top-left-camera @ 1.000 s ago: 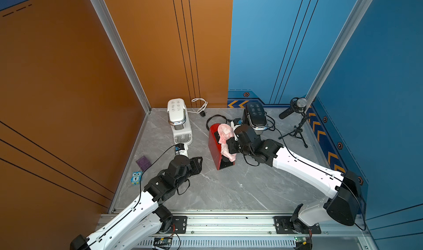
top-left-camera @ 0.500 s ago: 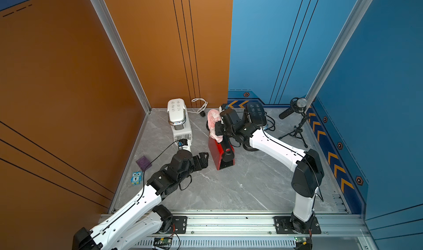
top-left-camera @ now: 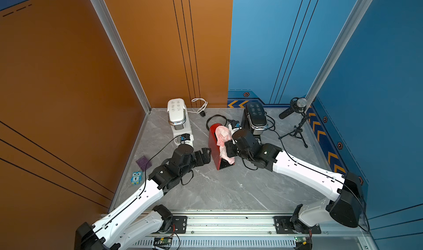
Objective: Wipe the surface of a coffee machine
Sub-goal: Wipe the dirt from the surface of the coffee machine.
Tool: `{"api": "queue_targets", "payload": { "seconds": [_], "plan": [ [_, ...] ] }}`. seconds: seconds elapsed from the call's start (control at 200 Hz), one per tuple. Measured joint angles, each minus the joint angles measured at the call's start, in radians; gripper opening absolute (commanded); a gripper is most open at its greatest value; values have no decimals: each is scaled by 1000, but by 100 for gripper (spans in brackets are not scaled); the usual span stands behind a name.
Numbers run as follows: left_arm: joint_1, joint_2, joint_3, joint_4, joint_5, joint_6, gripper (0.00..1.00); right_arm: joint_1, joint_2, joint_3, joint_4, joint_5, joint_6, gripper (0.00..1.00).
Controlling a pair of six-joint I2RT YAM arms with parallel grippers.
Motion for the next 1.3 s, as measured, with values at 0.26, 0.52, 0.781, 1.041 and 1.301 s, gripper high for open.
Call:
{"api": "queue_targets", "payload": {
  "seconds": [0.26,0.52,0.781,1.041,1.301],
  "plan": [
    [8,-14,6,-1,6,16,94,-48,190,199,-28,-24,-24,0],
    [47,-73,12,-6,14,16,95,-137,497,532,-9,-98,-61,0],
    [122,-74,30,-18,126,16,100,-191,532,633,-101,-215,-106,0],
    [219,-63,161,-10,396,20,100,-246,265,435,-89,-594,-163,0],
    [282,12,168,192,633,-85,95,-260,102,186,116,-913,-117,0]
  ]
}}
